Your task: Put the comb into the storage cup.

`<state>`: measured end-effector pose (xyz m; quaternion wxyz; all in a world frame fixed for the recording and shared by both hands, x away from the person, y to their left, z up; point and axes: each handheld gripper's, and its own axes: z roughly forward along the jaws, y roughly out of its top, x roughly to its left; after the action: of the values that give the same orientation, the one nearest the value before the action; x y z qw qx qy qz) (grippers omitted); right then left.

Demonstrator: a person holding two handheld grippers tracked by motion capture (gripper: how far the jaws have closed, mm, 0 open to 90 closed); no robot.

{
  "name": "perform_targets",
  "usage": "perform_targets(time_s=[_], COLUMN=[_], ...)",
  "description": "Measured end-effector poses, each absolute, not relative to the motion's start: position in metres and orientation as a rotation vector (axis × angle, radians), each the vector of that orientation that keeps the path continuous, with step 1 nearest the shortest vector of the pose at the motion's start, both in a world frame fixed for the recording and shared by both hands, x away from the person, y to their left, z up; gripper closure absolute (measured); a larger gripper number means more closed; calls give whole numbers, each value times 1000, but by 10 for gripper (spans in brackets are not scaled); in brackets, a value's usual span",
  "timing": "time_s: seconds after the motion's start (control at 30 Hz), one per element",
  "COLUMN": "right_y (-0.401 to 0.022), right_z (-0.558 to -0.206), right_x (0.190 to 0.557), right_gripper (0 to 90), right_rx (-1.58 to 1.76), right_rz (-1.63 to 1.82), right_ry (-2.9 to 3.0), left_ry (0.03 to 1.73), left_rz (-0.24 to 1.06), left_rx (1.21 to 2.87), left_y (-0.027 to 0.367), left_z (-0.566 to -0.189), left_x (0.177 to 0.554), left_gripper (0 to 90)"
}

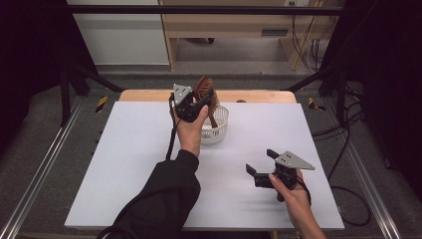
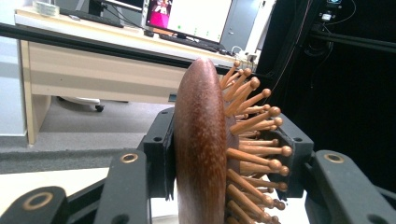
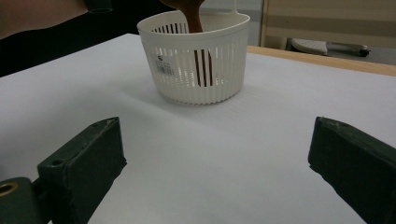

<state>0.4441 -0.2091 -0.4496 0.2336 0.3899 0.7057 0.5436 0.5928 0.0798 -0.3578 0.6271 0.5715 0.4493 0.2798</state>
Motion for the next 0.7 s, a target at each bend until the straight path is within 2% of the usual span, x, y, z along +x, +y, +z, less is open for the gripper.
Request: perform_targets(time_s=[0.7], right_y=[-209], right_z=[-450], right_x=[444], right_gripper=[40], right_rx=[1069], right_rz=[1491], right_ry=[1938], left_ry=[1029], left_rz=[652], left_rx=[1331], left_y=[81], left_z=[-364], left_x=[594], left_gripper=[498])
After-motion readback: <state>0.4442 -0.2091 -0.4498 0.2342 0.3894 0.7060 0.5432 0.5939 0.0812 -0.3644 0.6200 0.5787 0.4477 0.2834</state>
